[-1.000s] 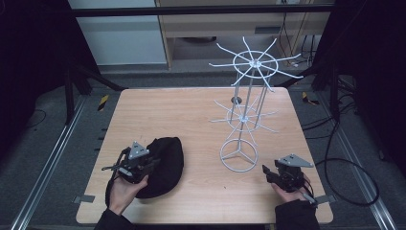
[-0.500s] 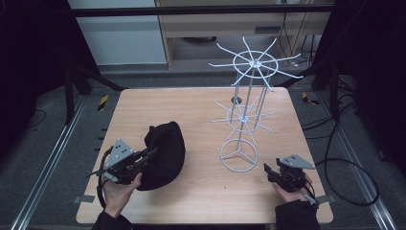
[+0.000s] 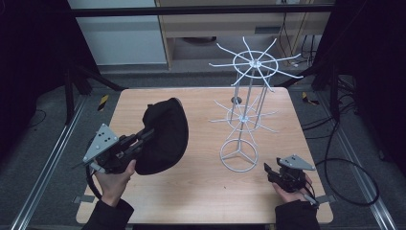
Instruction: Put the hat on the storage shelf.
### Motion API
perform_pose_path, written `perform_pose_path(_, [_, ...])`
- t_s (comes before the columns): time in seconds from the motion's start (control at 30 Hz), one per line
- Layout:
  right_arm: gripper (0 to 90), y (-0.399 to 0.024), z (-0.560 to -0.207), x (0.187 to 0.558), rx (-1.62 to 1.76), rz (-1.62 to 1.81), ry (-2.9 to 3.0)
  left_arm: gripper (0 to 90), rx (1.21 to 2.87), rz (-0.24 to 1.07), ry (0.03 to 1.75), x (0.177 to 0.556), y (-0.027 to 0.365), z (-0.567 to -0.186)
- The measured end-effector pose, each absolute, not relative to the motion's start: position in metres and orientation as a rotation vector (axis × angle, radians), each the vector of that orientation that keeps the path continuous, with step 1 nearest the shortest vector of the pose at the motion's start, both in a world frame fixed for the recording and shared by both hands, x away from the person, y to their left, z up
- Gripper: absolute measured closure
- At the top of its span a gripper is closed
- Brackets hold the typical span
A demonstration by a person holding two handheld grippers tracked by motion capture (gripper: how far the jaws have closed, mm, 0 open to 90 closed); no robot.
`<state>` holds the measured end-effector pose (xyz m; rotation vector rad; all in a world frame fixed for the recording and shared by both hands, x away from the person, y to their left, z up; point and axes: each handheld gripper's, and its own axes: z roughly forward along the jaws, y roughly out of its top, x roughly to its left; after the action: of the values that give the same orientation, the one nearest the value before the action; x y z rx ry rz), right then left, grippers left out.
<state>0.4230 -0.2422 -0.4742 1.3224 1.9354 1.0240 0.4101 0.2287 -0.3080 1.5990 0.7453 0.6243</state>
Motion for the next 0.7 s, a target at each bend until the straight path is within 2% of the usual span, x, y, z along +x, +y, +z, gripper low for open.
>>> perform_pose_path(0.7, [46.4,-0.243,-0.474,0.424,1.310,1.025,1.926,81.6,1.433,0.675,0.537,0.410,0.206,-0.241])
